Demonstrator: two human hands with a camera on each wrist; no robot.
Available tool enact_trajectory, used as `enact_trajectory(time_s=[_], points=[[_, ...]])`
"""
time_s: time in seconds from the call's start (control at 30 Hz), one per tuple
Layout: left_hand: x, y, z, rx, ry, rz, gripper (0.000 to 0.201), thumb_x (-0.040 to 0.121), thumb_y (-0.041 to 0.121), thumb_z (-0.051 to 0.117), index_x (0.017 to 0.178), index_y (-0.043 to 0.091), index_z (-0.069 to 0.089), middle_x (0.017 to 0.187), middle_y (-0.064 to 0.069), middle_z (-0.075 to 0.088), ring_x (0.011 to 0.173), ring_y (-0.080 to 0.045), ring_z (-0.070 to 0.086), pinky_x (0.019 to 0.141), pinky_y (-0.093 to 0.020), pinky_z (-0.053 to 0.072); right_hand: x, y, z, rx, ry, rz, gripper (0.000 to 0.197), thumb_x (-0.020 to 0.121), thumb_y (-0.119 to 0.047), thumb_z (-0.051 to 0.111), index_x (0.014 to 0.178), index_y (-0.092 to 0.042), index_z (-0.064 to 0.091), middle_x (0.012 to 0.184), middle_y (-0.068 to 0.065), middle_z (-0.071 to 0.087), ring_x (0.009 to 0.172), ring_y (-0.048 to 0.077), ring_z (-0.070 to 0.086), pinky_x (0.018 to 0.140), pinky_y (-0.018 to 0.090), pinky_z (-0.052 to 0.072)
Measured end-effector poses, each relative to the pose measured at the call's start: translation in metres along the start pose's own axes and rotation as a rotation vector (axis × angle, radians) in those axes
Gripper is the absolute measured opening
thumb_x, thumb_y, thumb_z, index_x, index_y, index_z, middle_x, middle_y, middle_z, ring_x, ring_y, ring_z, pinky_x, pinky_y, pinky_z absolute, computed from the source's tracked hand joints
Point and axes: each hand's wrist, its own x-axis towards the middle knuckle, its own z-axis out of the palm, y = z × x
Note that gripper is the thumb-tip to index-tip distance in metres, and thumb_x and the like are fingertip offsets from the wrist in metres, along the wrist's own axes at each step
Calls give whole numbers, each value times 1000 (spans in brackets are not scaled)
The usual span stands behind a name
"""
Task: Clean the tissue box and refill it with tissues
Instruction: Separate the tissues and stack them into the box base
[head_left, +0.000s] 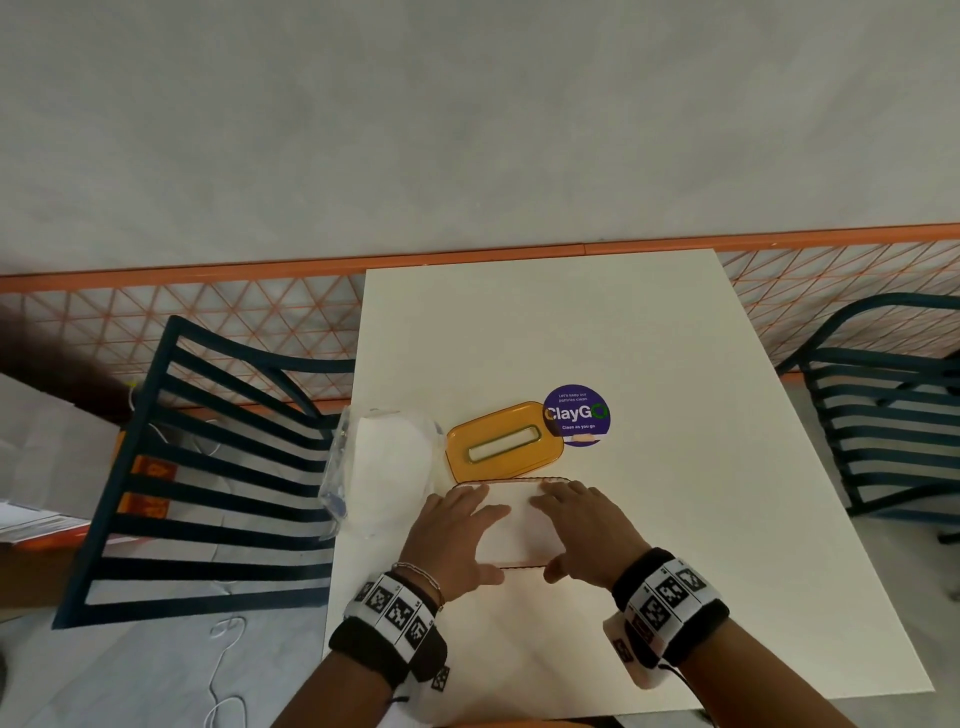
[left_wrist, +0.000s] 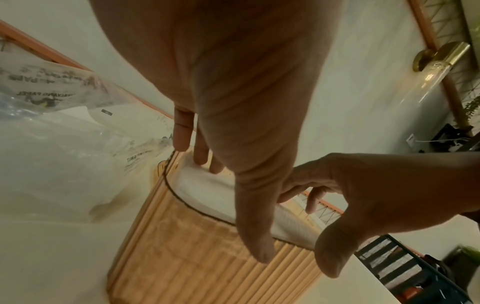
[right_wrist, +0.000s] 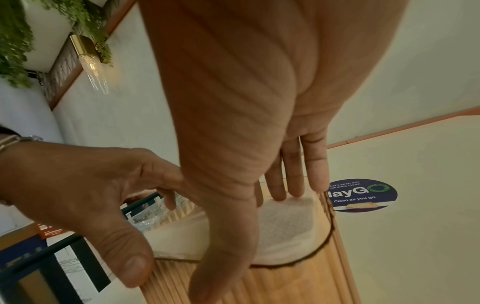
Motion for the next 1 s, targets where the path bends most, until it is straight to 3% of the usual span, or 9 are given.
enact_trajectory(time_s=[0.17,0.37,0.5,0.7,1.0], points=[[8,3,-8,8,-30,-9,82,85,69,63,155,38,35,165,5,34,151,-18,30,122,-43,24,5,0,2,-21,-8,-12,100,72,-56,82,154,-24,36,160,5,36,146,26,33,122,41,26],[9,3,-21,-97,-90,8,74,89,42,74,154,35,39,160,3,41,148,-20,37,119,-39,36,11,2,-2,-26,-6,-27,93,74,-61,78,151,-24,41,152,2,47,136,24,43,116,37,33],[13,5,-28,-114,-130,16,78,84,37,80,152,32,42,157,2,45,143,-20,43,115,-37,42,16,4,-6,-53,-27,-51,86,77,-60,75,149,-24,44,146,2,53,129,24,47,111,37,38],[21,14,-36,-17,-195,12,86,78,38,85,151,23,41,153,-5,49,136,-26,50,109,-40,47,23,6,-11,-136,-44,-89,78,79,-63,70,145,-26,49,134,3,61,117,24,52,101,36,45],[19,13,-21,42,-107,78,64,81,50,73,135,20,57,135,-2,61,126,-24,55,102,-39,49,23,-5,-13,-242,-76,-100,70,75,-63,72,129,-20,62,118,4,70,106,26,63,96,38,48]])
